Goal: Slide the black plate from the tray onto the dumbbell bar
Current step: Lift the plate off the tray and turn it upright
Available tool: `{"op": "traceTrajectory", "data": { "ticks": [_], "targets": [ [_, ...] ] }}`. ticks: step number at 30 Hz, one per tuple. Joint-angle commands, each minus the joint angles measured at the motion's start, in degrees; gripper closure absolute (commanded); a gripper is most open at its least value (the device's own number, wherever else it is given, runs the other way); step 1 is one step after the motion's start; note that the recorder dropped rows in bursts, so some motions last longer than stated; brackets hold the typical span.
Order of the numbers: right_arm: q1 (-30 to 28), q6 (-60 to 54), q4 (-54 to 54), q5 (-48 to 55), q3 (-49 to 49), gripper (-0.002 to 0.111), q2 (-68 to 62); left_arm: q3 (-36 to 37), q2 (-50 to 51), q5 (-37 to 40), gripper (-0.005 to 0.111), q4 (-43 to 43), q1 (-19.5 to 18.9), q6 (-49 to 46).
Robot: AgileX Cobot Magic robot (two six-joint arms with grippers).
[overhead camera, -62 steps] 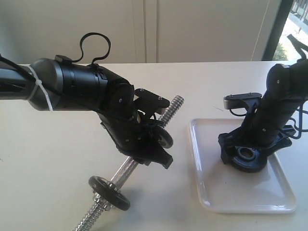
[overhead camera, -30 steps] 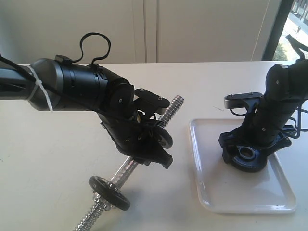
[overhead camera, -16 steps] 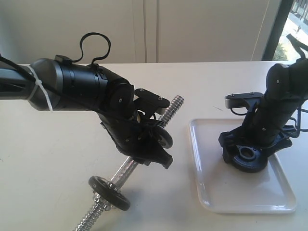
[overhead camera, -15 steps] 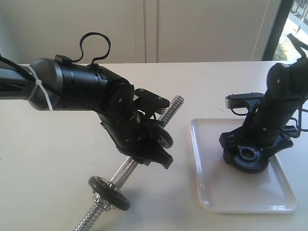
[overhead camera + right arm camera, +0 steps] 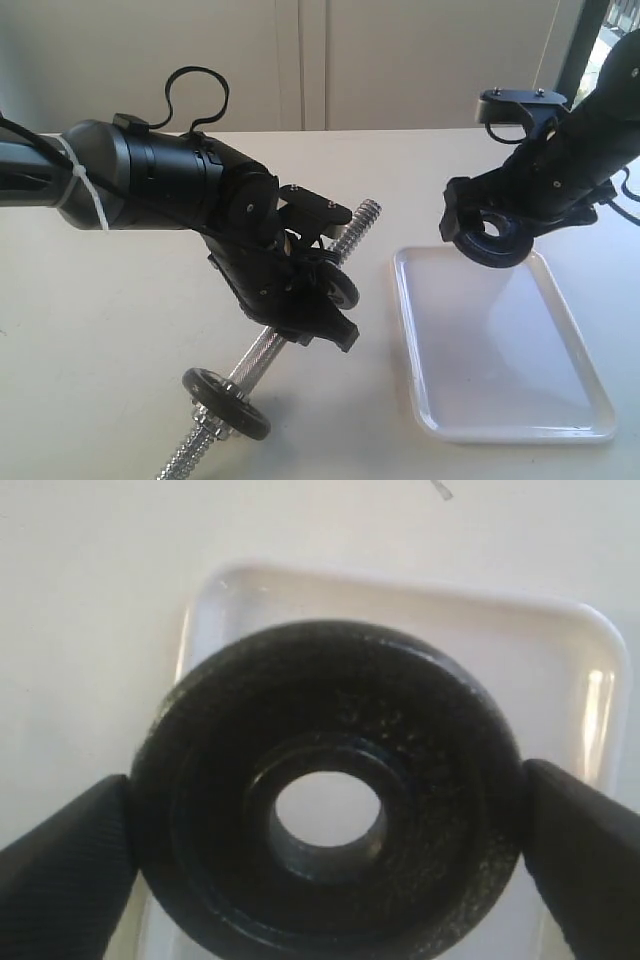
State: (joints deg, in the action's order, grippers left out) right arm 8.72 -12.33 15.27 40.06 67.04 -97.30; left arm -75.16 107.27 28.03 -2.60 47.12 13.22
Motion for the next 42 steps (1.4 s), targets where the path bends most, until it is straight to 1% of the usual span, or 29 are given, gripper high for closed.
{"op": "traceTrajectory", "data": {
  "ticks": [1,4,12,15,19,23,27,32,35,42],
  "targets": [
    [-0.1,-3.1,4.0,-2.2,2.1,0.108,1.2,-1.3,-3.5,-1.5,0.107,1.0,0.3,0.5],
    [-0.2,-3.6,4.7,-2.4,4.1,0.108,1.1,-1.3,-3.5,-1.5,0.107,1.0,0.3,0.5],
    [-0.2,-11.7,13.5,-2.2,8.9,0.108,0.3,-1.3,-3.5,-1.8,0.107,1.0,0.3,0.2],
    [-0.2,-15.8,17.2,0.3,11.0,0.108,-1.8,-1.3,-3.5,-1.9,0.107,1.0,0.3,0.0],
    [-0.5,-21.3,23.0,6.2,14.3,0.108,-6.1,-1.3,-3.5,-1.9,0.107,1.0,0.3,-0.1],
    [-3.0,-28.4,34.2,14.6,18.3,0.108,-10.3,-1.3,-3.5,-1.6,0.107,1.0,0.3,-0.2],
    [-7.6,-32.5,45.2,22.2,20.9,0.108,-13.7,-1.3,-3.5,-1.5,0.107,1.0,0.3,-0.2],
    [-12.3,-35.3,52.3,28.3,21.6,0.108,-17.2,-1.3,-3.5,-1.5,0.107,1.0,0.3,-0.2],
    [-12.9,-36.5,56.5,29.9,21.6,0.108,-19.9,-1.3,-3.5,-1.7,0.107,1.0,0.3,-0.2],
    [-12.6,-37.4,61.6,29.9,21.6,0.108,-24.7,-1.3,-3.5,-1.8,0.107,1.0,0.3,-0.2]
  ]
}}
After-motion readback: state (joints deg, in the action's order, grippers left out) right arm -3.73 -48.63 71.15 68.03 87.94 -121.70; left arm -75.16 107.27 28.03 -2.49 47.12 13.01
